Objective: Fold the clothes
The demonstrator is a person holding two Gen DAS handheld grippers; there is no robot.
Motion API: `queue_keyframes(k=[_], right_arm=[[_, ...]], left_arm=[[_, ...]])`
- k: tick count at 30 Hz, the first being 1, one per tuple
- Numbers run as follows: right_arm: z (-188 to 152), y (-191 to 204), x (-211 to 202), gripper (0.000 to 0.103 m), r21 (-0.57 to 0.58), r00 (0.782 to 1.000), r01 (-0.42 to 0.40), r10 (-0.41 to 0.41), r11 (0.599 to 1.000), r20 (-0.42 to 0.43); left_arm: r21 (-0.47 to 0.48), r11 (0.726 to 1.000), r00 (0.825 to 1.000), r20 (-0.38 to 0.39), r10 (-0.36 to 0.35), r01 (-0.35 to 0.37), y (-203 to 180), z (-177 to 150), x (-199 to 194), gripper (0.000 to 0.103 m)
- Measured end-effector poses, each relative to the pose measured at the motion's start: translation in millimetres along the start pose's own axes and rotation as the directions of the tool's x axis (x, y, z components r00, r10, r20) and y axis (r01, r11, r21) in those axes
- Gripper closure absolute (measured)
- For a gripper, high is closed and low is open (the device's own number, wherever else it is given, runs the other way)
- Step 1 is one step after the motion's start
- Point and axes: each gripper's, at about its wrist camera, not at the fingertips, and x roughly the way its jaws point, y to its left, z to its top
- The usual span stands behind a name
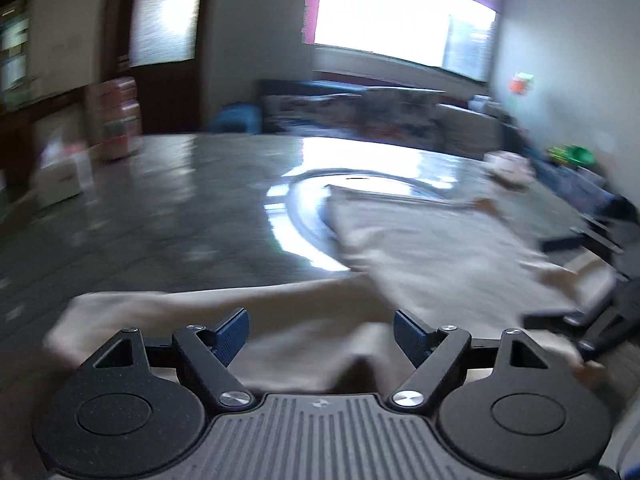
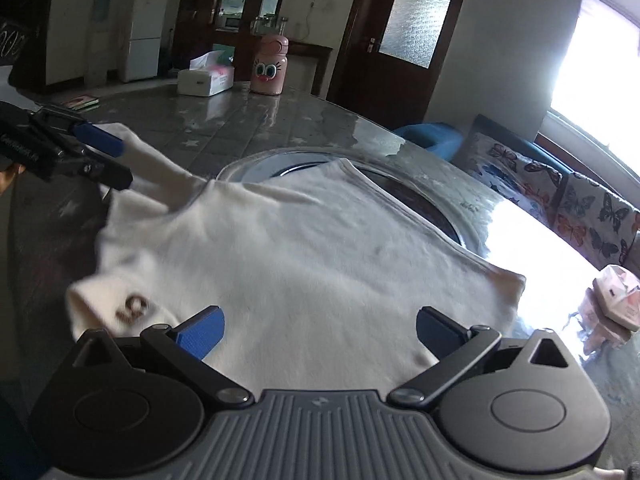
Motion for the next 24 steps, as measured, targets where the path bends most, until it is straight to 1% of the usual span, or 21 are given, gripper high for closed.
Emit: queue_keyframes(k=[2, 4, 7, 11, 14, 16, 18, 19, 20, 22, 24], right_arm=[[0, 6, 7, 0.000, -0.017, 0.999, -0.031, 0.030, 0.999, -0.018], [-2, 13, 9, 0.000, -0.040, 0.999, -0.033, 0.033, 0.999, -0.019], [-2, 14, 7, 0.000, -0.043, 0.999, -0.025, 0.024, 0.999, -0.023], [-2, 12, 7, 0.000, -0.035, 0.999, -0.027, 0.026, 0.999, -0.032], [-2, 12, 8, 0.000, -0.029, 0.999, -0.027, 0.026, 0.999, -0.036], [-2, 11, 8, 0.000, -0.021, 0.999, -0.028, 0.027, 0.999, -0.038], [-2, 10, 9, 0.000, -0.009, 0.999, -0.031, 0.030, 0.999, -0.042], [-2, 10, 9, 0.000, -0.008, 0.999, -0.031, 0.030, 0.999, -0.044], [-1, 10, 9, 0.000, -0.009, 0.999, -0.030, 0.030, 1.000, -0.046], [-1, 11, 9, 0.000, -0.018, 0.999, -0.028, 0.027, 0.999, -0.045], [-1, 12, 9, 0.000, -0.021, 0.999, -0.029, 0.028, 0.999, -0.043]], left_arm=[[-0.036, 0.997, 0.998, 0.003, 0.069, -0.068, 19, -1, 0, 0.021], [-0.073, 0.989, 0.991, -0.004, 0.132, -0.132, 37, -2, 1, 0.021], [-0.127, 0.977, 0.985, -0.043, 0.165, -0.169, 59, -2, 9, 0.023], [-0.120, 0.972, 0.979, -0.052, 0.196, -0.201, 74, 2, 20, 0.023], [-0.062, 0.961, 0.962, -0.050, 0.267, -0.270, 79, 10, 35, 0.023], [-0.028, 0.950, 0.950, -0.041, 0.308, -0.309, 84, 15, 45, 0.020], [-0.023, 0.947, 0.947, -0.040, 0.318, -0.319, 89, 21, 49, 0.020], [-0.024, 0.949, 0.949, -0.037, 0.314, -0.315, 91, 23, 49, 0.023], [-0.030, 0.953, 0.954, -0.031, 0.300, -0.300, 92, 25, 45, 0.026], [-0.042, 0.962, 0.963, -0.017, 0.270, -0.271, 95, 28, 37, 0.028], [-0.052, 0.967, 0.968, -0.028, 0.250, -0.251, 99, 29, 35, 0.032]])
